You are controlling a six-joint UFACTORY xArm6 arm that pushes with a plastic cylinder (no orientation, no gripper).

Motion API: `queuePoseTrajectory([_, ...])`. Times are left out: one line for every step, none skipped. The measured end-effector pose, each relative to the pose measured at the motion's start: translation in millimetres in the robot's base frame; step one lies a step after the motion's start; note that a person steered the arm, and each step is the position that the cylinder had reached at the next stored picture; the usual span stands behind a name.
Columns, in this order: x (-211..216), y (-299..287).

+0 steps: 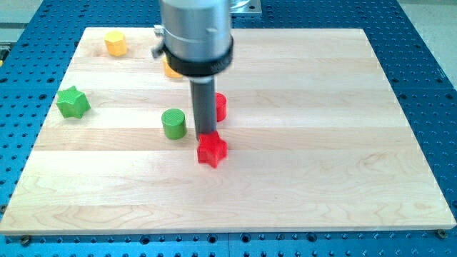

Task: Move the red circle closer to the green circle

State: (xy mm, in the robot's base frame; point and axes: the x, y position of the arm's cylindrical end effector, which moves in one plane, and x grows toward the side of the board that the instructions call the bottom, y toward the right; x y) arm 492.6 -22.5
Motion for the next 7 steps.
queuePoseTrajectory([-4, 8])
queuePoseTrajectory([14, 8])
queuePoseTrajectory([37, 8])
queuePoseTrajectory([-13, 54])
queuePoseTrajectory([-56, 84])
queuePoseTrajectory([-73, 28])
queuePoseTrajectory([-84, -2])
